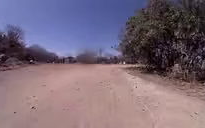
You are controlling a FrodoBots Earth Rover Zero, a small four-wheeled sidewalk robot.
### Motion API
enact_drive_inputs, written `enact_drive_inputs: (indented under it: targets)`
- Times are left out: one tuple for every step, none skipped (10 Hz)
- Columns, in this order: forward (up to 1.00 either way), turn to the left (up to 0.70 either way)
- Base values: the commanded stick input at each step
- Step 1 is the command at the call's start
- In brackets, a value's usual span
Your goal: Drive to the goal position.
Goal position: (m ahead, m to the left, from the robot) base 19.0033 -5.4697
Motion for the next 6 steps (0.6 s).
enact_drive_inputs:
  targets:
    - [1.0, 0.0]
    - [1.0, 0.0]
    - [1.0, 0.0]
    - [1.0, 0.0]
    - [1.0, 0.0]
    - [1.0, 0.0]
